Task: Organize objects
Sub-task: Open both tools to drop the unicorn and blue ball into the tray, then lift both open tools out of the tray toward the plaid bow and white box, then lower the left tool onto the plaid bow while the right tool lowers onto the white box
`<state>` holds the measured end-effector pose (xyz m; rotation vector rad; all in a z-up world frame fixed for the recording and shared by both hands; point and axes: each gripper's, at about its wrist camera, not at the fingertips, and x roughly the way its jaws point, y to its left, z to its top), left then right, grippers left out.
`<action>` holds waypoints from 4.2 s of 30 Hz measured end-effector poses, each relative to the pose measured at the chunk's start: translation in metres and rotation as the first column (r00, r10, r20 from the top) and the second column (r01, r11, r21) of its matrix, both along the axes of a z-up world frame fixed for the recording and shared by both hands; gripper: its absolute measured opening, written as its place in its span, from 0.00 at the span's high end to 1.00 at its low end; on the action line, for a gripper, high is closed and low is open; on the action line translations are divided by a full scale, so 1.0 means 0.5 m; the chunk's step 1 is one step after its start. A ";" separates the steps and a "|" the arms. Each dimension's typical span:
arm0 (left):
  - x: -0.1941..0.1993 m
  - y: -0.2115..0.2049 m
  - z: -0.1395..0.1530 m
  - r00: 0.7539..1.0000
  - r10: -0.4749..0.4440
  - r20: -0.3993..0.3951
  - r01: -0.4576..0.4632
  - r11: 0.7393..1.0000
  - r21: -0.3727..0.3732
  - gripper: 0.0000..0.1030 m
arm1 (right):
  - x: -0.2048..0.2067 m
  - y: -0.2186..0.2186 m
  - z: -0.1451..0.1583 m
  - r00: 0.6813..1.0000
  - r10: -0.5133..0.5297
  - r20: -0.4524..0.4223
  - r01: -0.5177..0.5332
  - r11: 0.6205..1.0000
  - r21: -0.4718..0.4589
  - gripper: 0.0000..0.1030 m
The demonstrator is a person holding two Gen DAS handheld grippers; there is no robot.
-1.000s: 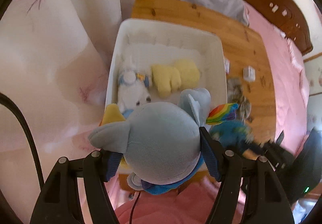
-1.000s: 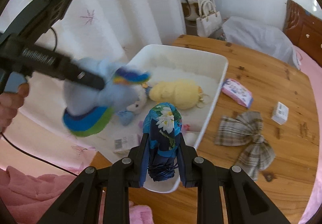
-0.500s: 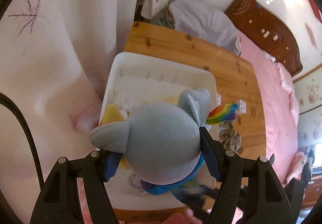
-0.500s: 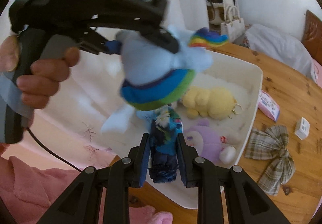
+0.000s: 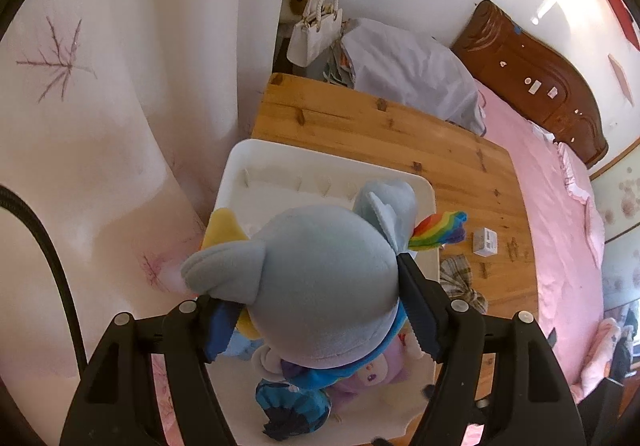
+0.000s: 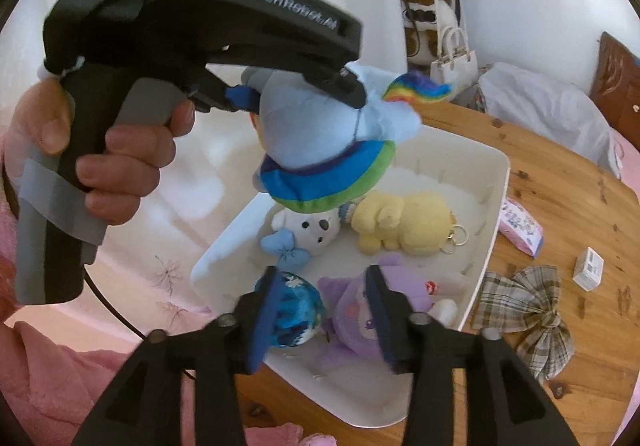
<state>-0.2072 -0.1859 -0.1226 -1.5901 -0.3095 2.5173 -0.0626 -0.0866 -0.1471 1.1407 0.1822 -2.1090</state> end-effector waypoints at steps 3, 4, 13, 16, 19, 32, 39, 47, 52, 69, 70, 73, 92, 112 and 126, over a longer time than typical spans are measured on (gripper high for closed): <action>0.001 0.006 0.001 1.000 0.004 0.000 -0.004 1.000 -0.012 0.27 | 0.000 0.015 0.008 1.000 -0.012 -0.023 0.012 1.000 -0.017 0.38; 0.001 0.008 0.000 1.000 0.006 0.003 -0.006 1.000 -0.008 0.27 | 0.001 0.022 0.012 0.999 -0.019 -0.034 0.018 1.000 -0.021 0.35; 0.010 0.015 0.049 0.991 0.071 -0.113 -0.069 0.997 0.024 0.27 | 0.008 0.075 0.048 0.991 -0.046 -0.124 0.041 0.998 -0.040 0.27; 0.021 0.032 0.076 0.979 0.086 -0.184 -0.092 0.995 -0.028 0.27 | 0.006 0.096 0.055 0.989 -0.050 -0.138 0.045 0.998 -0.038 0.23; 0.031 0.050 0.097 0.969 0.092 -0.229 -0.113 0.990 -0.081 0.27 | 0.000 0.119 0.063 0.988 -0.046 -0.150 0.043 0.999 -0.023 0.23; 0.086 0.157 0.135 0.937 0.140 -0.320 -0.168 0.984 -0.064 0.26 | -0.034 0.269 0.102 0.964 -0.029 -0.264 0.030 1.000 -0.001 0.22; 0.101 0.219 0.130 0.939 0.171 -0.298 -0.198 0.978 -0.061 0.26 | -0.059 0.356 0.114 0.932 -0.025 -0.362 0.022 1.000 -0.014 0.22; 0.110 0.297 0.113 0.947 0.204 -0.247 -0.226 0.972 -0.065 0.26 | -0.102 0.429 0.107 0.895 -0.035 -0.445 0.020 0.999 -0.038 0.22; 0.091 0.354 0.088 0.968 0.166 -0.191 -0.190 0.975 -0.115 0.26 | -0.143 0.461 0.083 0.879 -0.033 -0.475 0.019 0.999 -0.033 0.22; 0.013 0.476 -0.058 0.982 0.125 0.141 -0.098 0.978 -0.185 0.26 | -0.289 0.524 -0.060 0.921 -0.063 -0.385 0.066 0.998 -0.004 0.22; 0.010 0.481 -0.067 0.980 0.120 0.156 -0.089 0.978 -0.190 0.26 | -0.297 0.526 -0.069 0.925 -0.064 -0.374 0.066 0.998 -0.007 0.22; -0.003 0.495 -0.096 0.971 0.110 0.214 -0.067 0.978 -0.200 0.26 | -0.317 0.524 -0.095 0.937 -0.058 -0.344 0.057 0.998 -0.013 0.22; -0.030 0.523 -0.243 0.884 0.154 0.441 -0.084 0.981 -0.176 0.26 | -0.397 0.493 -0.238 0.978 -0.038 -0.203 0.039 0.999 0.001 0.22; -0.031 0.522 -0.283 0.861 0.150 0.487 -0.110 0.988 -0.111 0.27 | -0.417 0.469 -0.295 0.994 0.023 -0.108 -0.021 1.000 0.021 0.42; -0.020 0.529 -0.272 0.874 0.114 0.472 -0.092 0.993 -0.069 0.60 | -0.412 0.468 -0.293 0.994 0.034 -0.108 -0.031 0.999 0.023 0.43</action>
